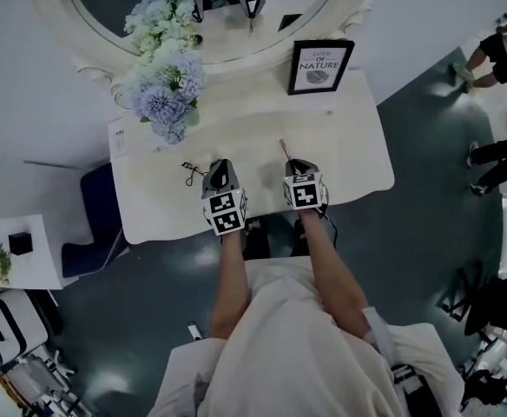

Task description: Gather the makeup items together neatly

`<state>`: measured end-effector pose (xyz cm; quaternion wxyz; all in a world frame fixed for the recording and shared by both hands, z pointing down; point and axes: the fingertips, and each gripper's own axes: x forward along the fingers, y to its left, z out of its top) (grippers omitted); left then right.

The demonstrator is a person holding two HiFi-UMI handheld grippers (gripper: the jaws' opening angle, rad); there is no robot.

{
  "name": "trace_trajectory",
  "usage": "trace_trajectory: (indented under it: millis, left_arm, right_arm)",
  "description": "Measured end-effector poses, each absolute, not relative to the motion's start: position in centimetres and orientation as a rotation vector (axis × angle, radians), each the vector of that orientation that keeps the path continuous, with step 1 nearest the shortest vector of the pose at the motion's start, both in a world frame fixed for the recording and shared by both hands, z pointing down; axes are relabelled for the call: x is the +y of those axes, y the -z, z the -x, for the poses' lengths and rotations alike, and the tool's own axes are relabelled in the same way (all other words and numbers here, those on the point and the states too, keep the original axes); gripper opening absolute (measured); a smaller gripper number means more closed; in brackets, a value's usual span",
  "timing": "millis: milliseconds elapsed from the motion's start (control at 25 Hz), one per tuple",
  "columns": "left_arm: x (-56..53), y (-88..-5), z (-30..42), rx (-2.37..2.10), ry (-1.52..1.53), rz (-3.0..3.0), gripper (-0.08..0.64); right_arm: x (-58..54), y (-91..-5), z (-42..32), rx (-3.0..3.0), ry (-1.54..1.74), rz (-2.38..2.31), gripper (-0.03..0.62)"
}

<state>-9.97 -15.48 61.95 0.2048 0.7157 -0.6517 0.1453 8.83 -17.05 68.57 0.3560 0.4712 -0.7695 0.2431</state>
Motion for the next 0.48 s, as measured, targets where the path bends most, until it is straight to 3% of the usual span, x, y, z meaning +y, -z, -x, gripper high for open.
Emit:
trace_trajectory:
  millis: [480]
  left_arm:
    - [-15.3,-63.7,11.9,-1.75,-0.435,-2.012,0.015]
  right_arm:
    - [-16.4,-71.3,-8.9,-1.895,-0.758,-1.317,0.069]
